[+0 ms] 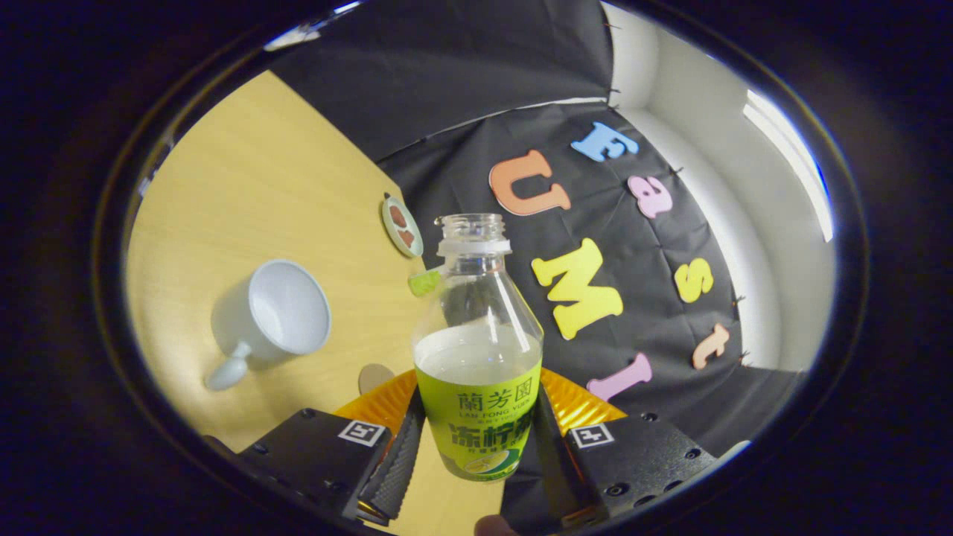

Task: Take the bottle from table, then pour the juice into the cup, finally place the bottle on the coaster

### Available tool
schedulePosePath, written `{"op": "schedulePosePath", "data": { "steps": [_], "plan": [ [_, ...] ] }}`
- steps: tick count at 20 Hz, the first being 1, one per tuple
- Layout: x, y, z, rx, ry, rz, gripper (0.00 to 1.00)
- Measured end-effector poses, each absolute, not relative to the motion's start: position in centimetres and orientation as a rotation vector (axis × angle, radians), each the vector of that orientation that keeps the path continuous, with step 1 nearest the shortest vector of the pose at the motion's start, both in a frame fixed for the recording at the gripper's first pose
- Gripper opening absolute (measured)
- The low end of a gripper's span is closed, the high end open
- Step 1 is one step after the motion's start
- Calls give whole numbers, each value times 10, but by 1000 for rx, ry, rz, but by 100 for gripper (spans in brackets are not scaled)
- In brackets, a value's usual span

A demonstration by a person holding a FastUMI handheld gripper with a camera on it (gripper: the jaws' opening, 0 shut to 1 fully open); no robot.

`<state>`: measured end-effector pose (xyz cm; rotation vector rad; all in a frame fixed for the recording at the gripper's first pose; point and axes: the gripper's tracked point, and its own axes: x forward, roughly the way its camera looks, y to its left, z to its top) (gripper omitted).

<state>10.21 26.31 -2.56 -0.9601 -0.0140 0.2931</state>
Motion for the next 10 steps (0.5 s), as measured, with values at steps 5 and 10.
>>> {"op": "schedulePosePath", "data": {
  "steps": [5,10],
  "plan": [
    [88,269,-17,-648,12,342,76],
    [76,264,9,-327,53,416,76]
  ]
}}
